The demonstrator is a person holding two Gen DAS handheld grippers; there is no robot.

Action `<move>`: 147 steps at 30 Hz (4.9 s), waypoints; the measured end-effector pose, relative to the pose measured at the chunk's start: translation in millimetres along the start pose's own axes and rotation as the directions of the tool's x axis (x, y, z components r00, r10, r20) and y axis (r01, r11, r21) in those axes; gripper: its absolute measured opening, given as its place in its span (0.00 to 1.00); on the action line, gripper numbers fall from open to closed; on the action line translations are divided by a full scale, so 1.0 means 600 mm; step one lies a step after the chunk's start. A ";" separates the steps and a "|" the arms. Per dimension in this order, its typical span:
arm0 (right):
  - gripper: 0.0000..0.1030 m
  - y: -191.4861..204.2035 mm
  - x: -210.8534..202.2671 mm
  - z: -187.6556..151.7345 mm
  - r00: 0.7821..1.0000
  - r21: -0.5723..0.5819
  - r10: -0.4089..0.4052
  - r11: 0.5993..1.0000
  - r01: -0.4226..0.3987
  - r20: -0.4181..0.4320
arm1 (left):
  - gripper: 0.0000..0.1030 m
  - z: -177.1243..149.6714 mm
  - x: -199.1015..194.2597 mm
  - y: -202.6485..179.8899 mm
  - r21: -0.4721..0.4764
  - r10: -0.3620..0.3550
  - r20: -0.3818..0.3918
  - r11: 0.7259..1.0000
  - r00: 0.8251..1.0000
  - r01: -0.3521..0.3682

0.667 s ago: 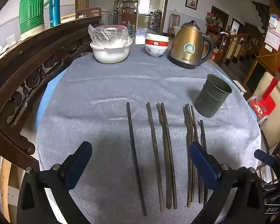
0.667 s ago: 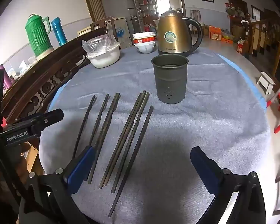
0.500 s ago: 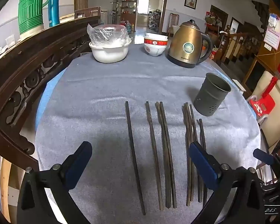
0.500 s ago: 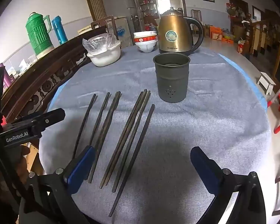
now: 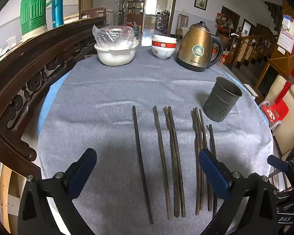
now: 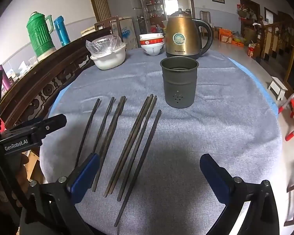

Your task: Organize utensils

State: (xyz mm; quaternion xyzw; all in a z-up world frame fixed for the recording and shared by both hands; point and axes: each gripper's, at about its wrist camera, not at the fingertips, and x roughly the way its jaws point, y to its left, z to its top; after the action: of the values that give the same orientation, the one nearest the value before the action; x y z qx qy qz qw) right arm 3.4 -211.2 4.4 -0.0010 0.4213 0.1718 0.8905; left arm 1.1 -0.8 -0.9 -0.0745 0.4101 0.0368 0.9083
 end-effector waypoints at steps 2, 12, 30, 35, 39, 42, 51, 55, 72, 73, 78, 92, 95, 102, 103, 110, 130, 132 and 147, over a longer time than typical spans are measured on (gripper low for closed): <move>1.00 -0.001 0.000 0.001 1.000 0.000 -0.004 1.000 0.004 0.000 | 1.00 0.002 0.000 -0.001 -0.001 -0.002 0.001 1.000 1.000 0.002; 1.00 0.001 -0.001 0.003 1.000 0.000 -0.011 1.000 0.011 0.002 | 1.00 -0.007 -0.005 0.001 -0.004 -0.005 0.006 1.000 1.000 0.005; 1.00 0.007 -0.004 0.006 0.999 -0.015 -0.037 0.999 0.037 0.009 | 1.00 -0.006 0.000 0.007 -0.013 0.002 -0.005 1.000 1.000 -0.002; 1.00 0.005 -0.002 0.006 0.999 -0.012 -0.040 0.999 0.040 0.007 | 1.00 -0.009 0.000 0.007 -0.010 0.001 -0.006 1.000 1.000 -0.002; 1.00 0.006 -0.001 0.006 0.999 -0.013 -0.041 0.999 0.041 0.004 | 1.00 -0.009 0.001 0.009 -0.013 0.000 -0.008 1.000 1.000 0.000; 1.00 0.006 -0.001 0.006 0.999 -0.014 -0.041 0.999 0.041 0.003 | 1.00 -0.011 0.000 0.008 -0.013 0.001 -0.008 1.000 1.000 -0.001; 1.00 0.006 0.001 0.004 0.999 -0.013 -0.045 0.999 0.045 -0.001 | 1.00 -0.011 0.000 0.009 -0.014 0.000 -0.007 1.000 1.000 -0.001; 1.00 0.005 0.001 0.003 0.999 -0.010 -0.045 0.999 0.045 -0.001 | 1.00 -0.012 0.000 0.010 -0.014 0.003 -0.006 1.000 1.000 -0.003; 1.00 0.005 -0.001 0.003 0.999 -0.011 -0.053 0.999 0.053 -0.002 | 1.00 -0.013 -0.001 0.012 -0.019 0.002 -0.008 1.000 1.000 -0.002; 1.00 0.005 -0.001 0.003 0.999 -0.010 -0.053 0.999 0.053 -0.002 | 1.00 -0.013 -0.001 0.012 -0.019 0.001 -0.008 1.000 1.000 -0.002; 1.00 0.005 -0.001 0.003 0.998 -0.010 -0.055 0.998 0.055 -0.001 | 1.00 -0.014 -0.001 0.011 -0.019 0.001 -0.008 1.000 1.000 -0.001; 1.00 -0.056 0.040 0.000 0.991 0.162 0.025 0.987 -0.003 -0.134 | 1.00 -0.019 0.008 0.036 -0.039 0.066 -0.027 0.997 0.997 -0.067; 1.00 -0.076 0.067 0.008 0.975 0.229 0.092 0.972 -0.044 -0.203 | 1.00 -0.022 0.022 0.049 -0.057 0.063 -0.059 0.996 0.996 -0.066; 0.60 -0.079 0.150 0.047 0.922 0.290 0.167 0.955 -0.063 -0.350 | 1.00 -0.030 0.042 0.067 -0.069 0.056 -0.098 0.996 0.994 -0.062; 0.50 -0.080 0.164 0.055 0.912 0.308 0.175 0.950 -0.057 -0.372 | 1.00 -0.030 0.044 0.072 -0.079 0.053 -0.101 0.995 0.993 -0.061; 0.38 -0.045 0.217 0.085 0.881 0.233 0.113 0.972 -0.003 -0.460 | 1.00 -0.024 0.066 0.098 -0.129 0.033 -0.148 0.990 0.988 -0.052; 0.09 -0.033 0.256 0.090 0.822 -0.039 0.008 0.999 -0.037 -0.569 | 0.56 0.075 0.211 0.067 -0.108 -0.036 -0.530 0.994 0.847 -0.026; 0.10 -0.035 0.254 0.086 0.823 -0.042 0.016 0.998 -0.048 -0.568 | 0.45 0.080 0.231 0.060 -0.102 -0.031 -0.578 0.994 0.815 -0.034; 0.11 -0.040 0.262 0.090 0.790 -0.102 0.040 0.986 -0.129 -0.612 | 0.06 0.091 0.292 0.045 -0.081 -0.074 -0.728 0.996 0.681 0.022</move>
State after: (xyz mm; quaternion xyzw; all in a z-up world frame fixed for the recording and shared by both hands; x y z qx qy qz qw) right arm 143.2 -177.8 -82.1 -0.0990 0.6716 0.2306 0.6971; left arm 153.9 35.9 -99.5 -0.1235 0.7344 -0.0063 0.6673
